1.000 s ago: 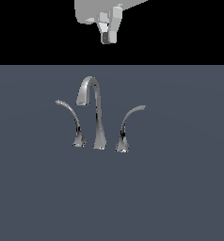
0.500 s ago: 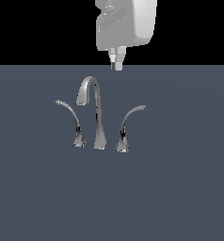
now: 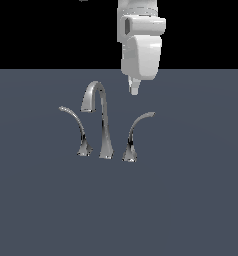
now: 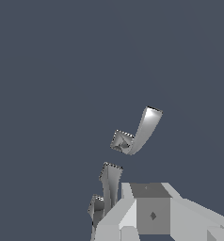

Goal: Turn on the faucet by rotating a designated handle.

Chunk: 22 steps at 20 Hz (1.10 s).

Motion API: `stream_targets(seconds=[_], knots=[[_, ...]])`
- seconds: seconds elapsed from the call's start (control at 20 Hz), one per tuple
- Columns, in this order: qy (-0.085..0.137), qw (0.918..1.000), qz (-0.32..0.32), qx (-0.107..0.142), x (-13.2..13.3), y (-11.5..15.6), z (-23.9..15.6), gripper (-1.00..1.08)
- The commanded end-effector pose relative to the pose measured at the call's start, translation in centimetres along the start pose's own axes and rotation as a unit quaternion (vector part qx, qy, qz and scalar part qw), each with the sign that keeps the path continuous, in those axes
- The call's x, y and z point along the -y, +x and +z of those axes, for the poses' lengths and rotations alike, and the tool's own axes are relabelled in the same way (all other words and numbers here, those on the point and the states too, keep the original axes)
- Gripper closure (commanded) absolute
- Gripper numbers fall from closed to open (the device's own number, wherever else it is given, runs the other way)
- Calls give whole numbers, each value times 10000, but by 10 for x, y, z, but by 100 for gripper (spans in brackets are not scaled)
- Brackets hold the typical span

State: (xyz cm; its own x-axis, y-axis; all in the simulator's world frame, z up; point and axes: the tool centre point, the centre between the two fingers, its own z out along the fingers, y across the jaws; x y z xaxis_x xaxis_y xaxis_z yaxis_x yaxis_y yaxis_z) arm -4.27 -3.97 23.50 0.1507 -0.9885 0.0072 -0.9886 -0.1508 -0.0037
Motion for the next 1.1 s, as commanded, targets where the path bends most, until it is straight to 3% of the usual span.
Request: stream_targets(seconds=[0.0, 0.55, 1.05], knots=[[-4, 9994, 344, 5, 6, 10, 14, 108], [-23, 9898, 1425, 21, 22, 45, 56, 108], [-26, 9857, 1682, 29, 24, 54, 66, 108]])
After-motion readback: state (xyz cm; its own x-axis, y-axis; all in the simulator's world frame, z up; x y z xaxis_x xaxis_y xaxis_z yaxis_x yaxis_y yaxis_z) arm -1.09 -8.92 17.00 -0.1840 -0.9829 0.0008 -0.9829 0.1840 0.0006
